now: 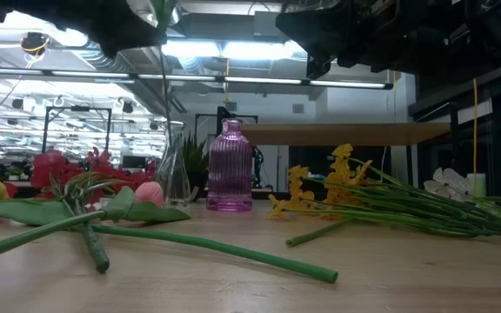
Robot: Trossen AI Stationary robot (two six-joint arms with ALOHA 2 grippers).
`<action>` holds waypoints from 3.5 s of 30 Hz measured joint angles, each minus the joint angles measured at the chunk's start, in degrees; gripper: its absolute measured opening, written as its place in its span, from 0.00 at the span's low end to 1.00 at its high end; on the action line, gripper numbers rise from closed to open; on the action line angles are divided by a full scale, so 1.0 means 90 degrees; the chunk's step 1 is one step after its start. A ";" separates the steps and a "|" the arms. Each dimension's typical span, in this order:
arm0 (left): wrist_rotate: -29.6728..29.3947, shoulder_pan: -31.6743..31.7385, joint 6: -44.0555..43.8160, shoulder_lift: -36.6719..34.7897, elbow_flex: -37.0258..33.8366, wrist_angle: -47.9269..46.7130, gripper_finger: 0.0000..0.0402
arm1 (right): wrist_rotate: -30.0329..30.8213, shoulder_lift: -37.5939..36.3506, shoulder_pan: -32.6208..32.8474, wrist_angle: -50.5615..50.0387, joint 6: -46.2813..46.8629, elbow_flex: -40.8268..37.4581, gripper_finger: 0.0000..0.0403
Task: Pick and place flowers into a vace then onto a shelf
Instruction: Put the red flower into the transparent vase, then put the red flowers into the transparent vase
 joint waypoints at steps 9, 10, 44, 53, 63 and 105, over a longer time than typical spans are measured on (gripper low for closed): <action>-0.0345 0.0007 -0.0142 0.0533 0.0000 0.0154 0.03 | 0.0002 0.0000 0.0002 0.0000 0.0009 0.0000 0.01; -0.0350 0.0007 -0.0189 0.0583 0.0000 0.0151 0.03 | 0.0002 0.0000 0.0002 0.0002 0.0012 0.0000 0.01; -0.0776 0.0000 -0.0343 0.0717 0.0002 0.0150 0.37 | 0.0002 0.0005 0.0000 0.0000 0.0026 0.0000 0.01; -0.0764 -0.0220 -0.0131 0.0101 0.0002 -0.0073 0.40 | 0.0002 0.0005 0.0000 -0.0043 0.0026 0.0000 0.01; -0.0764 -0.0707 0.0171 -0.0351 0.0002 -0.0286 0.40 | 0.0002 0.0005 0.0002 -0.0046 0.0026 0.0000 0.01; 0.1421 -0.1804 0.0505 0.0273 0.0005 -0.1371 0.14 | 0.2603 0.1631 0.1438 -0.7989 0.0886 0.5219 0.00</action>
